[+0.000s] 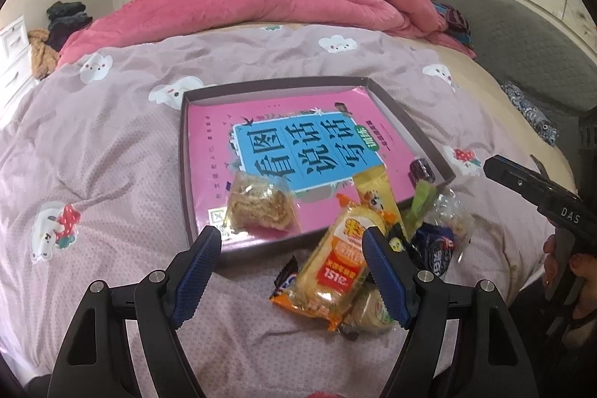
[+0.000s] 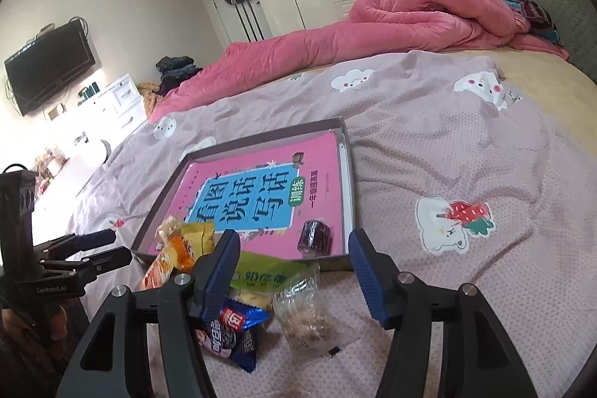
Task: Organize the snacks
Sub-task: 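Move the left tool to the yellow rice-cake bag while the right tool moves to the cookie bag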
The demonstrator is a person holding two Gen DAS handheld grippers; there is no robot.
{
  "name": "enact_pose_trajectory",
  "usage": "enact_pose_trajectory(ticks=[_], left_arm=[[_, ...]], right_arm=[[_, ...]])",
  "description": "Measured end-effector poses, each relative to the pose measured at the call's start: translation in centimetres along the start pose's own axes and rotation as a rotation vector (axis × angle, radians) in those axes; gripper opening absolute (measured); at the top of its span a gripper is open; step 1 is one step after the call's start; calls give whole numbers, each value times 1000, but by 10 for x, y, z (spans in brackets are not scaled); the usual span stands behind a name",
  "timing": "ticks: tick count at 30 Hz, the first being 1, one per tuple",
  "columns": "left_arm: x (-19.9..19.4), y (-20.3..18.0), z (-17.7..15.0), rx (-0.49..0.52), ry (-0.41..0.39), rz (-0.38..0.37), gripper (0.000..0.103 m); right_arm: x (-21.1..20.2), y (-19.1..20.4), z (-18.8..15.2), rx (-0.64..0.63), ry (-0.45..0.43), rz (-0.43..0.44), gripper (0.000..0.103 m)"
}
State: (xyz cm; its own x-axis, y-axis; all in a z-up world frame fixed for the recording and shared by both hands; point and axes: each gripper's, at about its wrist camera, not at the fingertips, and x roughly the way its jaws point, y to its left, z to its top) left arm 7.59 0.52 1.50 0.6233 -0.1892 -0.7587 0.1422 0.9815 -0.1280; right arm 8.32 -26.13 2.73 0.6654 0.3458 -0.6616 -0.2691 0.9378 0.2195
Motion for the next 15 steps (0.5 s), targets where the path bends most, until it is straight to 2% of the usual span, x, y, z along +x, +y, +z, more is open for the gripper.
enact_pose_trajectory(ticks=[5, 15], left_arm=[[-2, -6, -5, 22, 8, -2, 79], [-1, -15, -13, 67, 30, -1, 79]], right_arm=[[-1, 5, -6, -52, 27, -35, 60], [-3, 6, -20, -62, 82, -50, 60]])
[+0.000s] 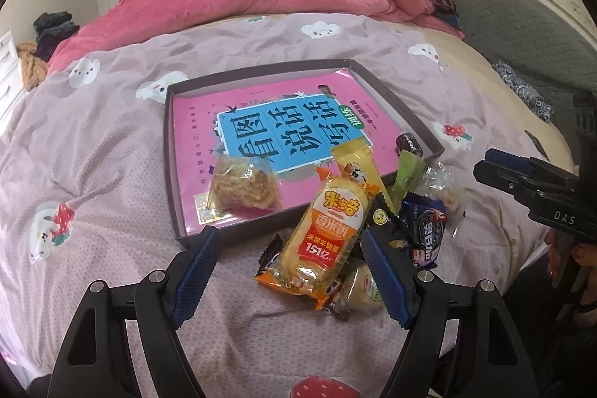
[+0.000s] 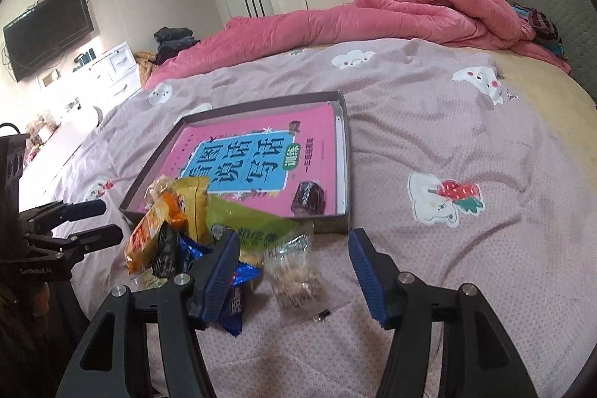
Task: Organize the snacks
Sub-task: 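Move the left tool to the yellow rice-cake bag while the right tool moves to the cookie bag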
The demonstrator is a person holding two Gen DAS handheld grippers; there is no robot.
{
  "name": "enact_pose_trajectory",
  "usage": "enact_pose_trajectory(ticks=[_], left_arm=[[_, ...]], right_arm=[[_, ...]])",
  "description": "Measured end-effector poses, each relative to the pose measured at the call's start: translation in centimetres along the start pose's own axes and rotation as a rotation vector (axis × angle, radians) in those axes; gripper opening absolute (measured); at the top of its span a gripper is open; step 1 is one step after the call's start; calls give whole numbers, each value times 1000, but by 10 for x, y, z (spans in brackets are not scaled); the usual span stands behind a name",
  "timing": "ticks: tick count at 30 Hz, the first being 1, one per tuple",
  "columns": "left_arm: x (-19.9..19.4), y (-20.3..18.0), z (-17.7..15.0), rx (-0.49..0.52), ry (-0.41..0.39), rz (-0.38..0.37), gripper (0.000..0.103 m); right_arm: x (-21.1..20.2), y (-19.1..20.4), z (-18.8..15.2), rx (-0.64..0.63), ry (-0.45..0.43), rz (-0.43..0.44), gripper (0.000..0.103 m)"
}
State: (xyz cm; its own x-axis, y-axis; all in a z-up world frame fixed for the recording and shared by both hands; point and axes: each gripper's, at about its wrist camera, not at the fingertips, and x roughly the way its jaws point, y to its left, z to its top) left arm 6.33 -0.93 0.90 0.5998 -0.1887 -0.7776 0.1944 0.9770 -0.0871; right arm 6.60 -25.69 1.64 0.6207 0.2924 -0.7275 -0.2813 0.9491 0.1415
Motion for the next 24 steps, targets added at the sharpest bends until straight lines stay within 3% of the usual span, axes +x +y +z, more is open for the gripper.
enact_pose_trajectory(ticks=[17, 24], left_arm=[[11, -14, -8, 72, 32, -1, 79], [16, -12, -11, 67, 44, -7, 79]], right_arm=[[3, -2, -18, -30, 68, -23, 61], [14, 8, -23, -109, 102, -63, 61]])
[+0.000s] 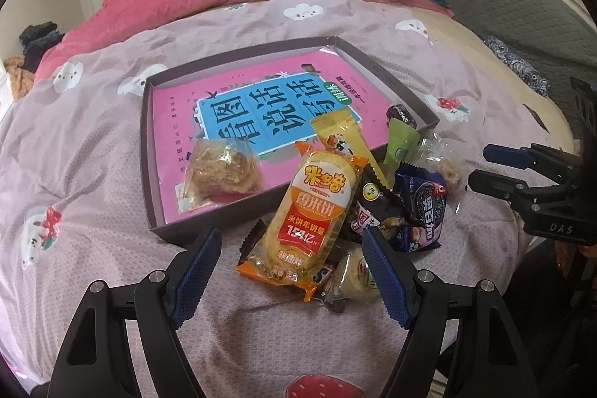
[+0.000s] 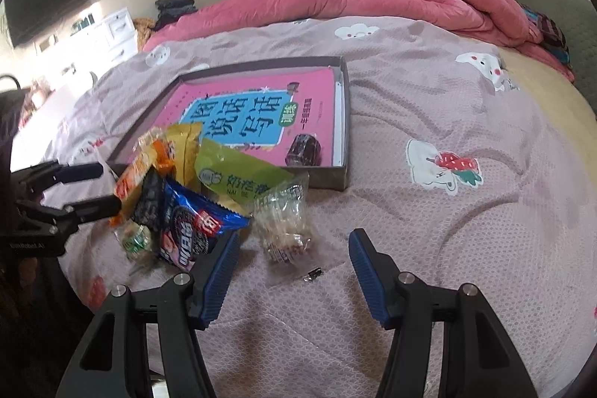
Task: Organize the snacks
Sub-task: 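Move the left tool to the yellow rice-cake bag while the right tool moves to the cookie bag, then grasp the rice-cake bag with the left tool while the right tool grasps the cookie bag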
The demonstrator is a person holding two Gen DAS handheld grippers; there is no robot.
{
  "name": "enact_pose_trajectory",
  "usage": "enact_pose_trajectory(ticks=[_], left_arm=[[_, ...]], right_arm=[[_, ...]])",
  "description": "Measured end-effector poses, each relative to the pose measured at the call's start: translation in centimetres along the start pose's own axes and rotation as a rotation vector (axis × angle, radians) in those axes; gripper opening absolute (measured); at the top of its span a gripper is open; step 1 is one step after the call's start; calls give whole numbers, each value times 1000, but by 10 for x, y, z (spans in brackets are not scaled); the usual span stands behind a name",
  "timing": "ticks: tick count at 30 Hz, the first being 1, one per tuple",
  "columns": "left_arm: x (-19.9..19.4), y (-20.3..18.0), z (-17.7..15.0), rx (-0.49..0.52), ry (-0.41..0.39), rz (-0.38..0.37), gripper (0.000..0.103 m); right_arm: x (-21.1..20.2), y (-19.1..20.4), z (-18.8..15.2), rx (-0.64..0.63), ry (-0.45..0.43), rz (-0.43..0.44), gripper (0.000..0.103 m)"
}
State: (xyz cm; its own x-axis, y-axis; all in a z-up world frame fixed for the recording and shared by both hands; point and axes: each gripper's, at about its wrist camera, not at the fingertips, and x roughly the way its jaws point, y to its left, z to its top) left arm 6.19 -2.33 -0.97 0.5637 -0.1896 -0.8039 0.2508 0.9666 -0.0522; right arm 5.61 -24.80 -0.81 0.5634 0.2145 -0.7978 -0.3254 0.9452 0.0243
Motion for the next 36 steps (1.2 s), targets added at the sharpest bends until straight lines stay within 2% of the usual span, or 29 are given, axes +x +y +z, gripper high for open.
enact_pose_trajectory(ticks=[9, 27, 30, 36], left_arm=[[10, 2, 0, -3, 21, -11, 79], [24, 6, 5, -13, 38, -28, 79], [25, 6, 6, -11, 32, -22, 79], [27, 5, 11, -11, 25, -27, 79]], right_arm=[[19, 10, 0, -86, 49, -29, 61], [44, 13, 5, -137, 84, -35, 60], [45, 12, 5, -133, 81, -36, 51], [42, 4, 8, -69, 64, 6, 40]])
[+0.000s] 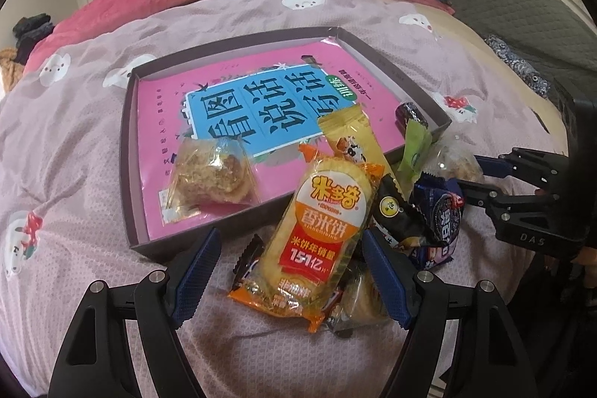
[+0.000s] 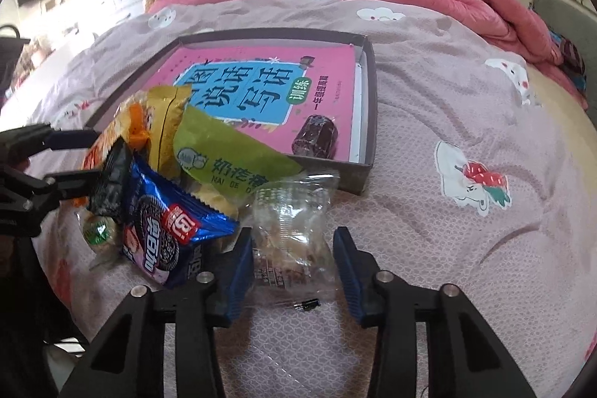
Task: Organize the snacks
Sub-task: 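Grasp the rice-cake bag with the left tool while the right tool grasps the cookie bag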
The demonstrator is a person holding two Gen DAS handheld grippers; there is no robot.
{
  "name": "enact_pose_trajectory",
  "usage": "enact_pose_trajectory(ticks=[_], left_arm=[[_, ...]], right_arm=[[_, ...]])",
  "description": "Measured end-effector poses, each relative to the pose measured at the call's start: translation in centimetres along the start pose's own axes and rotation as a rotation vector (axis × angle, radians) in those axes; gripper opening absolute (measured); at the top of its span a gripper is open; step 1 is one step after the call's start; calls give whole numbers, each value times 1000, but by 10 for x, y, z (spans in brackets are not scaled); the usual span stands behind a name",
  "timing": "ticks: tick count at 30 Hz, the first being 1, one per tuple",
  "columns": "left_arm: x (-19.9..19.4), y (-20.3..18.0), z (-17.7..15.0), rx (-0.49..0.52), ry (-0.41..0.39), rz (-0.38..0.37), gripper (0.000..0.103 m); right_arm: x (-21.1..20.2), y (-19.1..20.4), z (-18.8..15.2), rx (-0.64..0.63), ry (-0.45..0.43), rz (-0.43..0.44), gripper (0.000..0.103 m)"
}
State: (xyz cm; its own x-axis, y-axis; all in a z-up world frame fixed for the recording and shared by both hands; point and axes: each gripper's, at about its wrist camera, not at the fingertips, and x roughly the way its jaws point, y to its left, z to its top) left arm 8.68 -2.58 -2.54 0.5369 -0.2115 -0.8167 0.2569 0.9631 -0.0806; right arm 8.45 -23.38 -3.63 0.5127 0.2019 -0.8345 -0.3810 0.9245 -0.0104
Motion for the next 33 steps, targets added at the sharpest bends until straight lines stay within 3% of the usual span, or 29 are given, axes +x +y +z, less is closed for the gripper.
enact_pose_trajectory(ticks=[8, 12, 15, 33], left_arm=[[4, -1, 3, -5, -1, -11, 72], [8, -3, 3, -5, 10, -18, 48], [9, -3, 2, -8, 15, -29, 44], [-6, 3, 1, -38, -11, -48, 40]], right_arm=[[-6, -4, 2, 52, -17, 48, 38], [-13, -12, 4, 109, -53, 76, 37], [-16, -17, 5, 138, -65, 87, 37], [-24, -18, 16, 168, -111, 118, 37]])
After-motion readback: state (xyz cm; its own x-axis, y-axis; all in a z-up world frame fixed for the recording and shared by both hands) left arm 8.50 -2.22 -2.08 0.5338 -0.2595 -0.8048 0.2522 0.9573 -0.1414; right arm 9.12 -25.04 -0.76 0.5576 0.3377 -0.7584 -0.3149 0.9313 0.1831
